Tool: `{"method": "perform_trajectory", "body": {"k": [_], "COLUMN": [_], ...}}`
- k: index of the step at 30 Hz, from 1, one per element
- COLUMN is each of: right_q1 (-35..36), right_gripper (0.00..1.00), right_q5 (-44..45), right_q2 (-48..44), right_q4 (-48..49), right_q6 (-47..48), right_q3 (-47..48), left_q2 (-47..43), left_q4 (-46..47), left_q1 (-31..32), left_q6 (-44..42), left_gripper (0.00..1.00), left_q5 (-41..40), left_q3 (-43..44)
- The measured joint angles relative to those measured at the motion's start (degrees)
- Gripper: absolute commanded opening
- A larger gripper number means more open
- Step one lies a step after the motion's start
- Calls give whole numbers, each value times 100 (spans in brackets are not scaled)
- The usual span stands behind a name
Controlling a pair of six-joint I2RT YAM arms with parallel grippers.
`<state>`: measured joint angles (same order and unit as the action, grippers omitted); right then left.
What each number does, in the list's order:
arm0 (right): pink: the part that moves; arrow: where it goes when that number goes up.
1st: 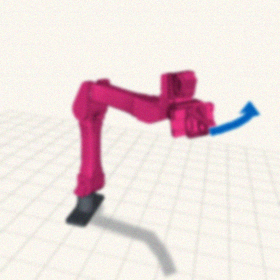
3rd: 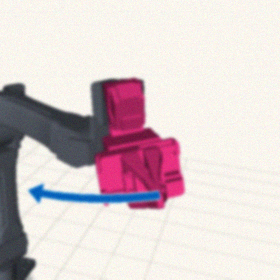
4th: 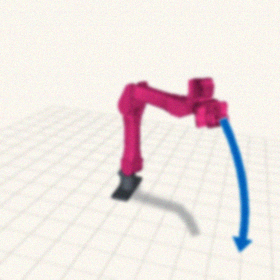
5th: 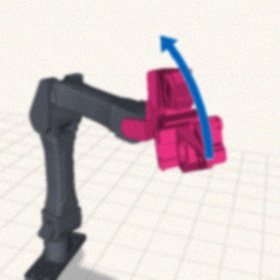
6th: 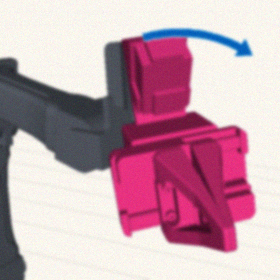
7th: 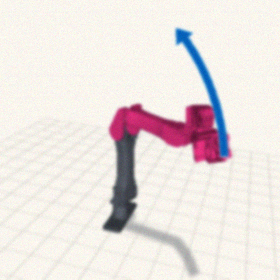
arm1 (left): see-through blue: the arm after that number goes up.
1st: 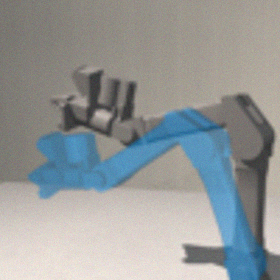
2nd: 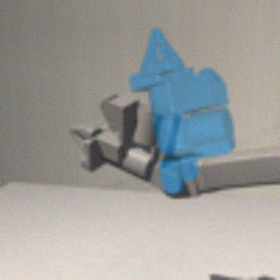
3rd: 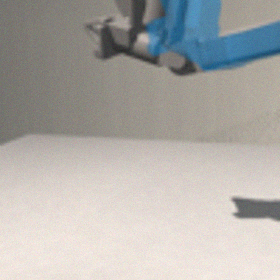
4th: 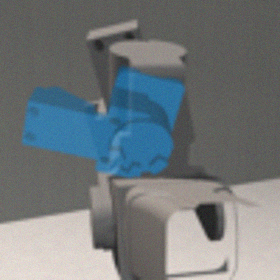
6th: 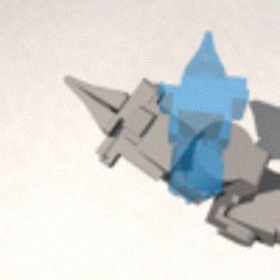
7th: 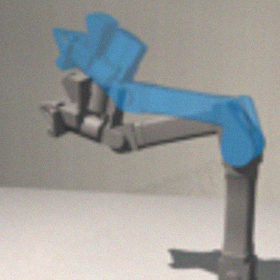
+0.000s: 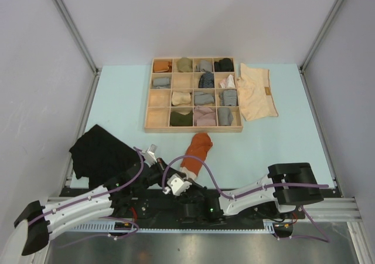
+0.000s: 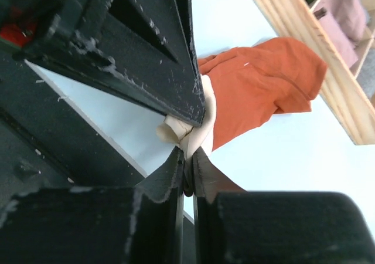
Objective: Roll the underwear
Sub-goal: Roll the underwear to the center of the board.
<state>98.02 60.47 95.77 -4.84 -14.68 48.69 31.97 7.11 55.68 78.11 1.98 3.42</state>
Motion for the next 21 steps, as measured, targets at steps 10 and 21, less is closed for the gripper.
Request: {"method": "perform_trajectory", "body": {"k": [10, 21], "right_q1": [-638, -1860], "right_gripper": [0, 0], "right_q5": [-1202, -3150], "right_q2": [-791, -1169], "right_q4": [603, 994], "right_q6": [-24, -173], "right_q3": [-745, -1003], "left_q2": [-352, -940], "left_q4": [-476, -1836], "left_q1": [-74, -203], "left_q6": [-79, -525], "left_gripper": [67, 72], "left_q5": [-79, -918], "left_q3": [0, 120]}}
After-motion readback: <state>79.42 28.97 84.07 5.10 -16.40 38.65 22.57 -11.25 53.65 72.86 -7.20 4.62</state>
